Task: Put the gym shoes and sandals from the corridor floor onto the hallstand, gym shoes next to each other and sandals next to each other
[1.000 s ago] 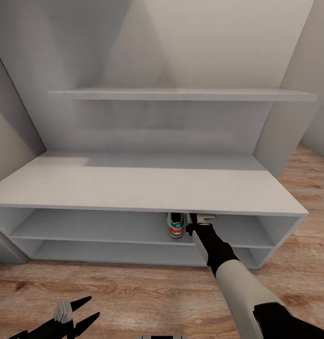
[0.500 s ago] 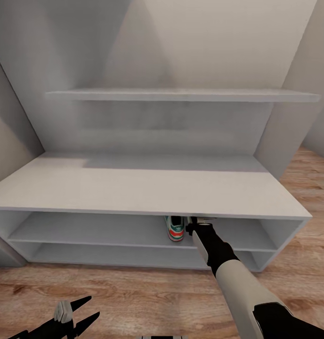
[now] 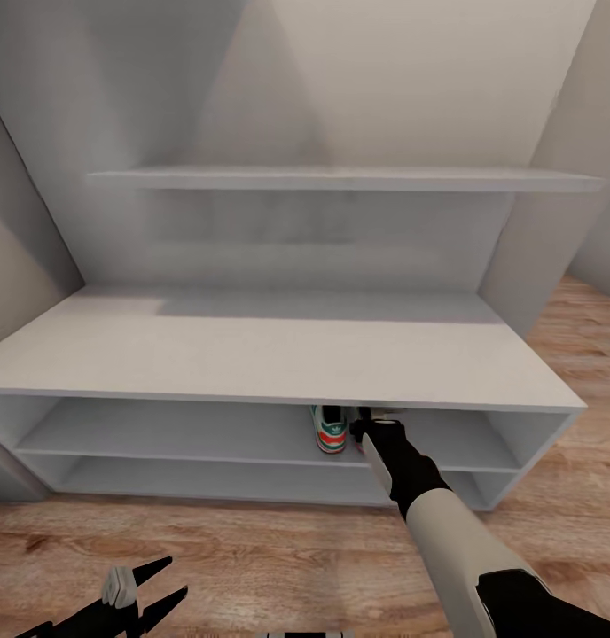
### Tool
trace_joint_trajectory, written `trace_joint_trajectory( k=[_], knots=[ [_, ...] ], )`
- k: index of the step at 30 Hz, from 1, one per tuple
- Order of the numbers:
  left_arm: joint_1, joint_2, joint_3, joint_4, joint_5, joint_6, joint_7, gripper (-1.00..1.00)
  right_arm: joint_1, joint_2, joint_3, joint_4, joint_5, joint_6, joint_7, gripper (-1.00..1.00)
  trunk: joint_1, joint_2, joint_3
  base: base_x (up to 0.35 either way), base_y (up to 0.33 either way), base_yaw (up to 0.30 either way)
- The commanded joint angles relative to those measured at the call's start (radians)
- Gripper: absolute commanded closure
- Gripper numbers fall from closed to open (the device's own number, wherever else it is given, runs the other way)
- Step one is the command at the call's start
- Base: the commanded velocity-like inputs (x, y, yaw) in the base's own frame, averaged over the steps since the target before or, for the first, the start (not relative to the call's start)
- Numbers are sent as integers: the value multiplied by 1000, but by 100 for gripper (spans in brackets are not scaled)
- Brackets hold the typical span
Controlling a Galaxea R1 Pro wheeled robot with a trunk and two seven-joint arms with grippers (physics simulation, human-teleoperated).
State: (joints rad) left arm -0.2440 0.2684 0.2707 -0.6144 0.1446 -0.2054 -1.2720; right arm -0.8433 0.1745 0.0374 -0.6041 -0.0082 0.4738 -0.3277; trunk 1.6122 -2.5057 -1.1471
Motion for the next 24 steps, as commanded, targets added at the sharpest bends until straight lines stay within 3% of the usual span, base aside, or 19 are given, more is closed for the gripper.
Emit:
trace_joint_trajectory(
  k=[1,24],
  knots=[
    [-1,0,1,1,1,-6,-3,-100,0,0,3,-1,-1,6,-5,-100,-1,0,-1,-202,0,0],
    [-1,1,1,1,1,-6,-3,-100,0,0,3,4,1,6,-5,-100,-1,0,-1,-319,0,0]
  ],
)
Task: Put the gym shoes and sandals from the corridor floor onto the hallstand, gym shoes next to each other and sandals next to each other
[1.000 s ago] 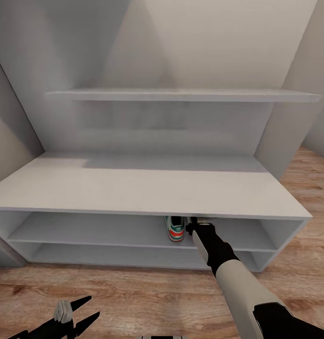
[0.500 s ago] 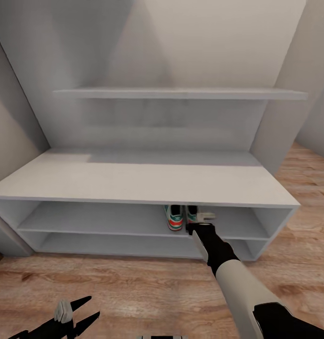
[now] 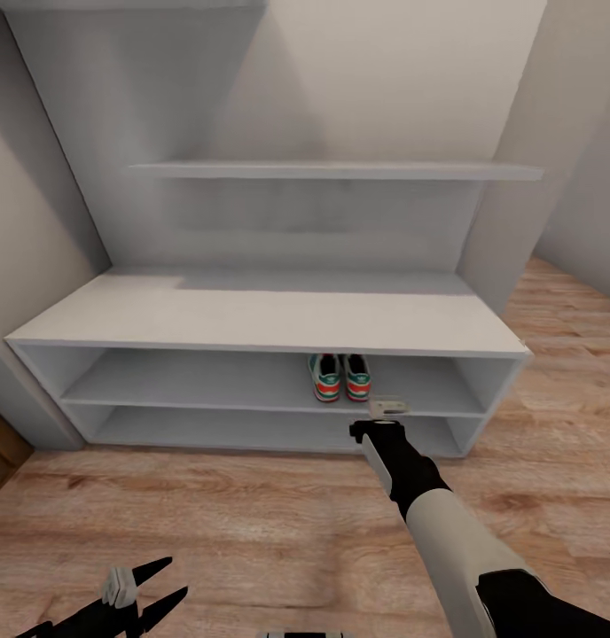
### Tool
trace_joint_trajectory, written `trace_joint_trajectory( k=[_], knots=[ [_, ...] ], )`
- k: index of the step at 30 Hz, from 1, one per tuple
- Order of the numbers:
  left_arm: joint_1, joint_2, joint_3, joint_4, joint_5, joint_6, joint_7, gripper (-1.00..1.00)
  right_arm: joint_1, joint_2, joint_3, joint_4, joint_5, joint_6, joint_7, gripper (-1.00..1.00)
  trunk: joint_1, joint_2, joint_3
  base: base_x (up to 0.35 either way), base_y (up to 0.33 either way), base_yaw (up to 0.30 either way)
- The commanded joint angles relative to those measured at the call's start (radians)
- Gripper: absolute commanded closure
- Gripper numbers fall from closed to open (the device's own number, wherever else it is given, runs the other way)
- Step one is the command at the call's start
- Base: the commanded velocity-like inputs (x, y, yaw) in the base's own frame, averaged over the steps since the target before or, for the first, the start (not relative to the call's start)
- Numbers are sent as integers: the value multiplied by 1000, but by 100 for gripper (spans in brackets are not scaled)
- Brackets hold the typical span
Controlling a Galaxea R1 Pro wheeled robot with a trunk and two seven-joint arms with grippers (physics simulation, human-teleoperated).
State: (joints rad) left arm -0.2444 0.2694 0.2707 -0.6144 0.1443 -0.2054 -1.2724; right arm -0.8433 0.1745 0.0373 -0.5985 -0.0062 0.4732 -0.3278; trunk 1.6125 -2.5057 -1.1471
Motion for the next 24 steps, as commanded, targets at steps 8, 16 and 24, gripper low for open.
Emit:
trace_joint_trajectory(
  k=[8,16,24],
  knots=[
    [-1,2,1,1,0,-5,0,-100,1,0,5,3,1,0,-3,-100,-1,0,-1,-327,0,0],
    [-1,8,-1,2,-1,-7,9,-100,9,0,8,81,2,-131,1,-100,-1,0,-1,-103,0,0],
    [4,12,-1,7,-2,-16,11,-100,10,0,10,303,4,-331,2,-100,-1,0,-1,-4,0,0]
  ],
)
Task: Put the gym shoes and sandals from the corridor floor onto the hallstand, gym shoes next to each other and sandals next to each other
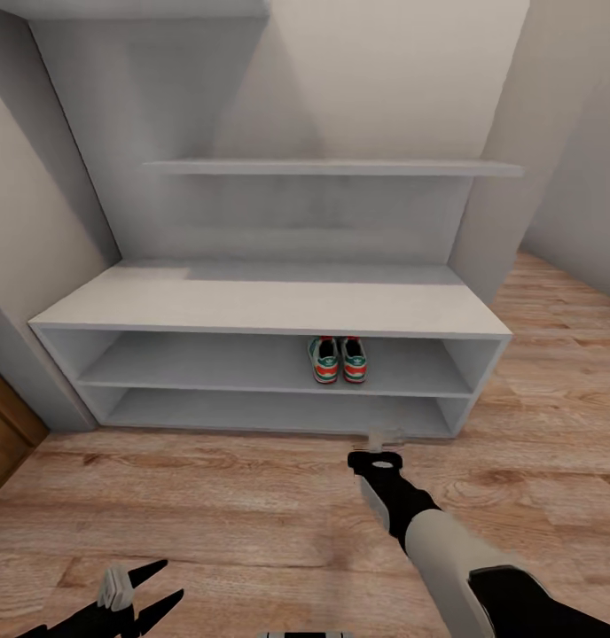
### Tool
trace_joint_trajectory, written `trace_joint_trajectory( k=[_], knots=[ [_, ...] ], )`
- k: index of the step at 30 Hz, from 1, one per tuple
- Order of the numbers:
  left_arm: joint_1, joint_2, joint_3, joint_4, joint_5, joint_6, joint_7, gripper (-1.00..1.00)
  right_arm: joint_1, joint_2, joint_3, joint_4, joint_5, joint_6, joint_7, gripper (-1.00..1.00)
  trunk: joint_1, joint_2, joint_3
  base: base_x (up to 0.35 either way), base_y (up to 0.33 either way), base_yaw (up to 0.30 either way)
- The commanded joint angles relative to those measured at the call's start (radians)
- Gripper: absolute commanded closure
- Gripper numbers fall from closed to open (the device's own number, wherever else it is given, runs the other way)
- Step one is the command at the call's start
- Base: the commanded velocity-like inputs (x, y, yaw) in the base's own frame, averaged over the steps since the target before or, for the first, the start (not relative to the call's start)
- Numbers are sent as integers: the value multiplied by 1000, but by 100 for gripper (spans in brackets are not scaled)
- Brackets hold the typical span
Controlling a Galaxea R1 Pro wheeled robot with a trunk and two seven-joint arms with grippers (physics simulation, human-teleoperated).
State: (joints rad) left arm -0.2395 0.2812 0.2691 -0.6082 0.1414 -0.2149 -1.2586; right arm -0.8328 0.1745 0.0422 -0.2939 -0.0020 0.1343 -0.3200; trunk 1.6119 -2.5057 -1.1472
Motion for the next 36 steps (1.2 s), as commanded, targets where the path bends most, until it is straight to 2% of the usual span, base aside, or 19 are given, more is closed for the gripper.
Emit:
trace_joint_trajectory(
  k=[1,4,7,10,13,15,16,22,23,25,26,28,33,36],
  knots=[
    [0,0,1,1,1,-7,-3,-100,0,0,5,18,1,-11,-5,-100,0,0,-1,0,0,0],
    [1,1,4,5,-2,-7,-3,-100,2,0,5,123,11,-114,-5,-100,0,0,-1,0,0,0],
    [3,2,9,7,-2,-7,-3,-100,6,0,5,192,45,-208,-5,-100,0,0,-1,0,0,0],
    [5,2,35,9,-4,-8,-2,-100,11,-9,5,241,95,-304,-3,-100,0,0,-1,0,0,0],
    [7,1,73,19,-7,-9,-2,-100,28,-29,5,260,118,-351,10,-100,0,0,-1,0,0,0],
    [10,1,81,26,-7,-9,-2,-100,37,-36,5,262,121,-357,14,-100,0,0,-1,0,0,0],
    [29,1,101,44,-7,-9,10,-100,61,-49,5,264,125,-365,19,-100,0,0,-1,0,0,0],
    [44,1,120,52,-8,-10,53,-100,82,-53,5,265,126,-369,21,-100,0,0,-1,0,0,0],
    [49,2,129,55,-8,-34,142,-100,93,-63,5,267,132,-370,62,-100,0,0,-1,0,0,0],
    [49,1,128,55,-8,-49,176,-100,96,-78,5,266,134,-370,110,-100,0,0,-1,0,0,0],
    [50,-5,123,57,-9,-70,255,-100,98,-197,5,265,132,-369,306,-100,0,0,-1,0,0,0],
    [50,-7,122,58,-9,-73,266,-100,101,-240,5,266,132,-369,380,-100,0,0,-1,0,0,0],
    [51,-8,126,71,-8,-77,274,-100,140,-279,3,267,129,-369,458,-100,0,0,-1,0,0,0],
    [51,-9,127,78,-8,-78,276,-100,174,-286,1,266,128,-369,472,-100,0,0,-1,0,0,0]
  ],
)
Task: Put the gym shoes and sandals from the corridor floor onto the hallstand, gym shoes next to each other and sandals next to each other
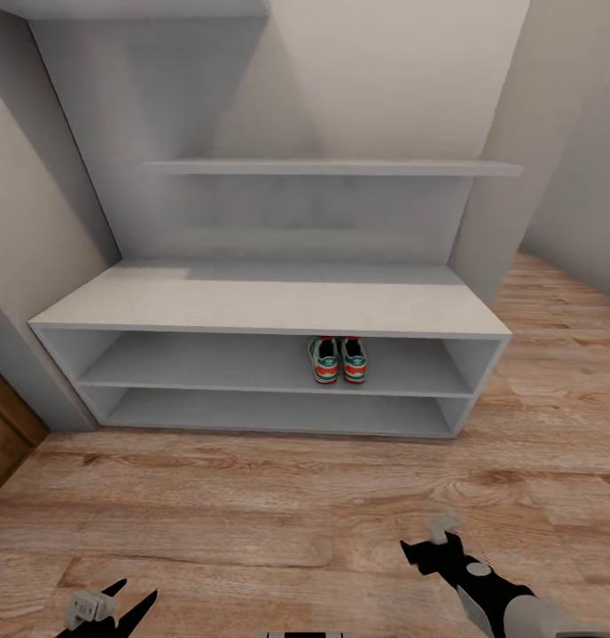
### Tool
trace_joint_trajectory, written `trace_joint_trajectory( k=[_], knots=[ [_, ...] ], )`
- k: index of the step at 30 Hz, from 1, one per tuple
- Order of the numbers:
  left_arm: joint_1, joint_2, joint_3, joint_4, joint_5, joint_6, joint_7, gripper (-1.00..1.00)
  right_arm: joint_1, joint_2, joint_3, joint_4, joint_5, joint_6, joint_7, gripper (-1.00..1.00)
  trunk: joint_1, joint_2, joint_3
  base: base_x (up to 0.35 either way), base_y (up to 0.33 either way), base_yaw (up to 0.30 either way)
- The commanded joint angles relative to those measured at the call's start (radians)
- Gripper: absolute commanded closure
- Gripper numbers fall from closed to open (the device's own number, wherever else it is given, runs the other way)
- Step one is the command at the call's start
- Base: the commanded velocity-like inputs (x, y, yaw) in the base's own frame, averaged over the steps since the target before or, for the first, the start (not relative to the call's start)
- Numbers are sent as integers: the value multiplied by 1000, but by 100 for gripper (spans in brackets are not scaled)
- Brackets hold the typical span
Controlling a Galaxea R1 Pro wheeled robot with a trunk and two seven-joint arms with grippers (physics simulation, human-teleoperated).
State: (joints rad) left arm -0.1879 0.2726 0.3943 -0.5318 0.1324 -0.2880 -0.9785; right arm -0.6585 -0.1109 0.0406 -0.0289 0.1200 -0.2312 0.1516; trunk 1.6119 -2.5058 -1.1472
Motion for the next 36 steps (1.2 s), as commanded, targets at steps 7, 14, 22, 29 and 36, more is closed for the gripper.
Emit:
trace_joint_trajectory(
  k=[7,14,22,29,36],
  knots=[
    [-1,-1,3,13,1,-6,-3,-100,66,-7,-1,-1,2,-14,11,-100,0,0,-1,0,0,0],
    [-1,-2,4,33,2,-8,-2,-100,107,-9,-21,-2,-42,-51,14,-100,0,0,-1,0,0,-48],
    [-1,-1,4,51,4,-9,20,-100,127,-9,-35,0,-142,-67,15,-100,-4,2,30,0,0,-232],
    [-1,-9,3,76,2,-11,92,-100,153,-9,-37,0,-180,-76,15,-100,-7,3,57,0,0,-288],
    [-1,-39,1,97,0,-84,235,-100,174,-9,-37,1,-186,-144,16,-100,-10,5,84,0,0,-297]
  ],
)
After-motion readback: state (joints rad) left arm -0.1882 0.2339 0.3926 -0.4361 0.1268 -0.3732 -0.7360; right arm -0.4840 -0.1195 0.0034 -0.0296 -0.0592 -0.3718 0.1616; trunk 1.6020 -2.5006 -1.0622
